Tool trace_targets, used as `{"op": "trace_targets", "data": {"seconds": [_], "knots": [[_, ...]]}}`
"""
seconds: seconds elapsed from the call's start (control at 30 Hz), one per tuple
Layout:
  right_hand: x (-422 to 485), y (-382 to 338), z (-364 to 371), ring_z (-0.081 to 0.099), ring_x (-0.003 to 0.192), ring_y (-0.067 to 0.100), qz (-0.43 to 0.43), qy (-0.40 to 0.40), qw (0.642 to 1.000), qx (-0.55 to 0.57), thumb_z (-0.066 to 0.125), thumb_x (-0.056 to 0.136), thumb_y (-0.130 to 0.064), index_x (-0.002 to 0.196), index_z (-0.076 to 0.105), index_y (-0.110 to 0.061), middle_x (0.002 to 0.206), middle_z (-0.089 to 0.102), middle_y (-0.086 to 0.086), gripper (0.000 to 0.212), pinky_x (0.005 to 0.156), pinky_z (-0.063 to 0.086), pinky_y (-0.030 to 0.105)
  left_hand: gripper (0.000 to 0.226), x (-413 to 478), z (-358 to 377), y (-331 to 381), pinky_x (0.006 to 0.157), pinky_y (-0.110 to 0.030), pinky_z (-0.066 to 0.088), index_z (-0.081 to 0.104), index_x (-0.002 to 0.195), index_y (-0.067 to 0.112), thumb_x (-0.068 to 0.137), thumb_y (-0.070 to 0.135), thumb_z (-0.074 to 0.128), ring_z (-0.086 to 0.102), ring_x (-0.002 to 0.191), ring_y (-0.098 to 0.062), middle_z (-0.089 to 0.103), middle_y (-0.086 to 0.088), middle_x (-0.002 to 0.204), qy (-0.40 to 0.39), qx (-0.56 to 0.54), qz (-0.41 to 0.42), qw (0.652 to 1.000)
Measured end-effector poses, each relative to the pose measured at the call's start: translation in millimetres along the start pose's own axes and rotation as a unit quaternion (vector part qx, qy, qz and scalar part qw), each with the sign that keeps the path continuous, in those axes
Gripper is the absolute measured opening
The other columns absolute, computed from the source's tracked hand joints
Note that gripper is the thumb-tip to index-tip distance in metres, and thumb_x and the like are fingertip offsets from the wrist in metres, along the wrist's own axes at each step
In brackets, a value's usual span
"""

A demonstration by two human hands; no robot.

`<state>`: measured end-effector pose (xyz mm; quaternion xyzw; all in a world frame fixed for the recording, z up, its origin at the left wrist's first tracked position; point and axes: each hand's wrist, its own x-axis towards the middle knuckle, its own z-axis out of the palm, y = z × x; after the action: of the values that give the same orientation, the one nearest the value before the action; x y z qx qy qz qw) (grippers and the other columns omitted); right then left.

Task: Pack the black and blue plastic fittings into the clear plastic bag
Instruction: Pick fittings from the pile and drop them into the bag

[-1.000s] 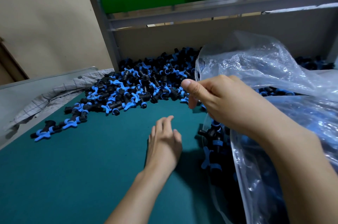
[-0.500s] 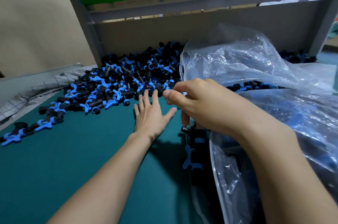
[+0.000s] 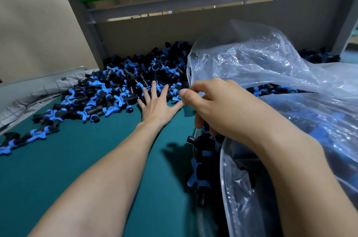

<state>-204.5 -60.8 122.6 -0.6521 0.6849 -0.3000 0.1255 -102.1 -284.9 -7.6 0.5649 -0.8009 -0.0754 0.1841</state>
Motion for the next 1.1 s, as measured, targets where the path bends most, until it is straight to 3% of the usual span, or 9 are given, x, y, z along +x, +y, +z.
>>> {"op": "trace_targets", "data": {"seconds": [0.1, 0.2, 0.37, 0.43, 0.53, 0.67, 0.8, 1.0, 1.1], "knots": [[1, 0, -4, 0.062, 0.061, 0.018, 0.005, 0.062, 0.998, 0.016, 0.039, 0.102, -0.049, 0.092, 0.065, -0.025, 0.068, 0.071, -0.001, 0.037, 0.068, 0.054, 0.033, 0.088, 7, 3, -1, 0.117, -0.062, -0.006, 0.018, 0.154, 0.038, 0.078, 0.074, 0.043, -0.014, 0.149, -0.037, -0.016, 0.002, 0.164, 0.015, 0.005, 0.008, 1.000], [1, -1, -9, 0.064, 0.068, 0.025, 0.013, 0.115, 0.993, 0.037, 0.037, 0.102, -0.050, 0.095, 0.065, -0.027, 0.078, 0.070, 0.001, 0.037, 0.072, 0.056, 0.038, 0.083, 12, 5, 1, 0.115, -0.063, -0.008, 0.024, 0.151, 0.041, 0.079, 0.079, 0.038, -0.011, 0.149, -0.038, -0.022, 0.001, 0.162, 0.008, 0.022, 0.015, 1.000], [2, -1, -4, 0.064, 0.073, 0.031, 0.029, 0.089, 0.996, 0.012, 0.036, 0.102, -0.049, 0.095, 0.064, -0.024, 0.084, 0.070, 0.004, 0.038, 0.075, 0.055, 0.040, 0.087, 14, 3, 4, 0.116, -0.065, -0.002, 0.034, 0.145, 0.029, 0.073, 0.077, 0.033, 0.016, 0.146, -0.037, -0.023, 0.006, 0.161, -0.010, 0.030, 0.037, 0.999], [3, -1, -2, 0.064, 0.074, 0.031, 0.036, 0.072, 0.997, 0.005, 0.037, 0.101, -0.049, 0.094, 0.064, -0.022, 0.085, 0.070, 0.005, 0.038, 0.076, 0.055, 0.040, 0.083, 13, 5, 3, 0.117, -0.063, 0.002, 0.039, 0.141, 0.024, 0.075, 0.074, 0.033, 0.025, 0.142, -0.036, -0.016, 0.007, 0.162, -0.004, 0.026, 0.052, 0.998], [2, 0, -2, 0.064, 0.076, 0.032, 0.043, 0.068, 0.997, 0.001, 0.037, 0.101, -0.049, 0.095, 0.063, -0.023, 0.087, 0.070, 0.006, 0.037, 0.078, 0.055, 0.040, 0.053, 11, 6, 2, 0.118, -0.057, 0.004, 0.049, 0.122, 0.025, 0.085, 0.063, 0.042, 0.041, 0.134, -0.030, -0.004, 0.004, 0.163, 0.015, 0.003, 0.069, 0.998], [2, 0, -3, 0.064, 0.078, 0.032, 0.045, 0.072, 0.996, -0.006, 0.037, 0.100, -0.050, 0.096, 0.063, -0.025, 0.089, 0.070, 0.006, 0.037, 0.082, 0.053, 0.039, 0.045, 8, 6, 0, 0.118, -0.048, 0.014, 0.049, 0.110, 0.022, 0.086, 0.060, 0.041, 0.049, 0.122, -0.024, 0.032, 0.000, 0.146, 0.038, -0.012, 0.076, 0.996], [3, 1, -3, 0.065, 0.077, 0.030, 0.051, 0.071, 0.996, -0.005, 0.036, 0.101, -0.051, 0.098, 0.063, -0.026, 0.088, 0.071, 0.004, 0.037, 0.081, 0.054, 0.039, 0.041, 2, 4, 0, 0.105, -0.041, 0.032, 0.045, 0.098, 0.021, 0.086, 0.060, 0.043, 0.044, 0.090, -0.022, 0.044, 0.009, 0.107, 0.090, -0.056, 0.063, 0.992], [3, 2, -3, 0.065, 0.073, 0.025, 0.046, 0.069, 0.997, -0.008, 0.038, 0.101, -0.049, 0.098, 0.064, -0.028, 0.078, 0.072, 0.000, 0.034, 0.078, 0.055, 0.038, 0.033, -31, -4, 0, 0.077, -0.038, 0.036, 0.038, 0.091, 0.022, 0.089, 0.053, 0.048, 0.048, 0.084, -0.022, 0.042, 0.007, 0.100, 0.088, -0.092, 0.070, 0.989], [2, 2, -4, 0.064, 0.074, 0.025, 0.048, 0.068, 0.996, -0.006, 0.038, 0.101, -0.049, 0.098, 0.064, -0.029, 0.081, 0.072, 0.000, 0.033, 0.077, 0.055, 0.038, 0.029, -69, -14, -4, 0.072, -0.039, 0.038, 0.034, 0.086, 0.029, 0.087, 0.054, 0.047, 0.051, 0.082, -0.022, 0.041, 0.011, 0.102, 0.072, -0.109, 0.087, 0.988]]}}
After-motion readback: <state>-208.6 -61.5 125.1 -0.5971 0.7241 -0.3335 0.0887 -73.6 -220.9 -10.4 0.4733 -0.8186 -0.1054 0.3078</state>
